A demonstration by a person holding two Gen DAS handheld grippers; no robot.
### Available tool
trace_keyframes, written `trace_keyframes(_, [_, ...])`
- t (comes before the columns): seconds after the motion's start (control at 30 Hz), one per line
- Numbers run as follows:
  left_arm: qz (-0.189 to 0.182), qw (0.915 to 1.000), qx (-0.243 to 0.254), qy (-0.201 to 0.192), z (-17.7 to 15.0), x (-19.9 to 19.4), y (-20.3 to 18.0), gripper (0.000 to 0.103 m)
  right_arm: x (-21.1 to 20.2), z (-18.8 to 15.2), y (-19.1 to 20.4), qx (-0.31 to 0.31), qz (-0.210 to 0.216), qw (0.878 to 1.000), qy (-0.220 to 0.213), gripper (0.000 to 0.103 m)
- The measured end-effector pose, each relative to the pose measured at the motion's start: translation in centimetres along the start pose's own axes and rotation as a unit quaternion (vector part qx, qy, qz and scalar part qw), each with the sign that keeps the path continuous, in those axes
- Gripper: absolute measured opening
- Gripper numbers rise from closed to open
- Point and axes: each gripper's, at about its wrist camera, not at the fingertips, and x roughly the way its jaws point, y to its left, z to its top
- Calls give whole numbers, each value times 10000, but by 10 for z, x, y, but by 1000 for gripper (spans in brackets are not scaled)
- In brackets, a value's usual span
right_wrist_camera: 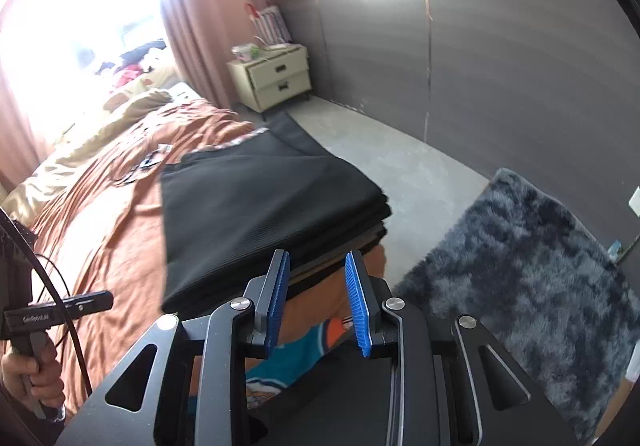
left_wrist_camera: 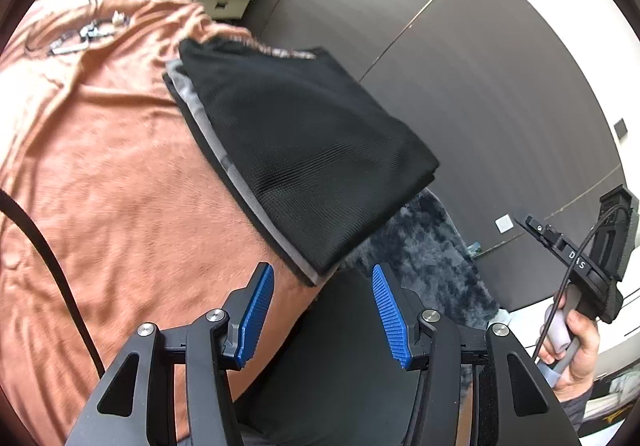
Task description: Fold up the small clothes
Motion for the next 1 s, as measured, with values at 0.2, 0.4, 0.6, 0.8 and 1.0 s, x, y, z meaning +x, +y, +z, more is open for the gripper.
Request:
trace_keyframes(0.2, [173,9989,288,-312,-24,-46,-12,56,-55,-31,20,-235,54,9993,-278,29])
trace_keyframes(0.4, [330,9956,594,-644,-54,-95,-23,71,-105,-65,42,-321,-39,9976,-610,55])
trace_keyframes(0.6, [479,9887,921,-1086,-82,-153,-33,94,-155,-97,74,-402,-152,9946,-947,86])
trace_keyframes(0.8, [715,9767,1200,-1632,-112,-212,-35,103,-183,-125,97,-388,-32,9932,-1094,103])
trace_keyframes(1.0, [839,9704,1157,-1946,-145,-256,-28,103,-198,-144,109,-424,153,9931,-1086,103])
